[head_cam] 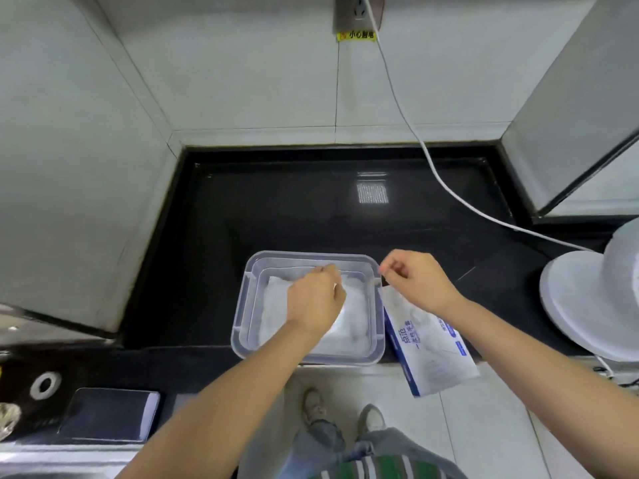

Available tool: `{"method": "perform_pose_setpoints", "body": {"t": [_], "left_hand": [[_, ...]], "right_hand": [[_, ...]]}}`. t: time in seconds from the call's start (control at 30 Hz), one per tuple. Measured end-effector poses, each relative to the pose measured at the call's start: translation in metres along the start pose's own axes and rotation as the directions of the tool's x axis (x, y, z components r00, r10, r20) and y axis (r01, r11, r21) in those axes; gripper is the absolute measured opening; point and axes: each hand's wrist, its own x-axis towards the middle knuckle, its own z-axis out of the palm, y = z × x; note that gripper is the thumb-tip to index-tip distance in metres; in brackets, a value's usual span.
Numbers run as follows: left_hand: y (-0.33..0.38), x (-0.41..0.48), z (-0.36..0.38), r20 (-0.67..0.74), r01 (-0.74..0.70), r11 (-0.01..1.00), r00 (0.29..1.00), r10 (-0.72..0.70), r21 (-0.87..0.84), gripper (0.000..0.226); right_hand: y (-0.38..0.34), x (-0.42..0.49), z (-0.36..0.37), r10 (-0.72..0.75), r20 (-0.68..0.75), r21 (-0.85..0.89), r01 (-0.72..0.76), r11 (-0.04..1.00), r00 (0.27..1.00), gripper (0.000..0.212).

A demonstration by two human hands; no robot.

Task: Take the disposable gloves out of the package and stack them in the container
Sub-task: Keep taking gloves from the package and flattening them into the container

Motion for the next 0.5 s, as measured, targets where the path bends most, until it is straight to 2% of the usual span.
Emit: {"method": "perform_pose_setpoints", "body": {"t": [0.1, 0.17, 0.23, 0.37, 0.5], "left_hand": [[0.049, -0.007, 0.003, 0.001, -0.070, 0.988, 0.997, 0.071, -0.140, 0.018], [0.074, -0.012, 0.011, 0.049, -0.099, 0.971, 0.993, 0.112, -0.219, 0.018], [0.095, -0.018, 0.023, 0.142, -0.098, 0.963, 0.980, 0.137, -0.252, 0.024], [0.118, -0.031, 0.051, 0.341, -0.031, 0.976, 0.934, 0.104, -0.214, 0.039], [0.122, -0.039, 0.078, 0.444, 0.040, 0.989, 0.895, 0.028, -0.143, 0.050]], "right_hand": [[0.033, -0.020, -0.014, 0.161, 0.118, -0.202, -0.135, 0.970, 0.980, 0.009], [0.048, -0.034, -0.011, 0.281, 0.273, -0.400, -0.157, 0.903, 0.920, 0.024], [0.061, -0.048, -0.003, 0.339, 0.308, -0.510, -0.147, 0.847, 0.889, 0.033], [0.077, -0.064, 0.007, 0.215, 0.138, -0.495, -0.121, 0.860, 0.967, 0.024], [0.087, -0.065, 0.008, 0.107, 0.113, -0.473, -0.041, 0.880, 0.988, 0.015]]}}
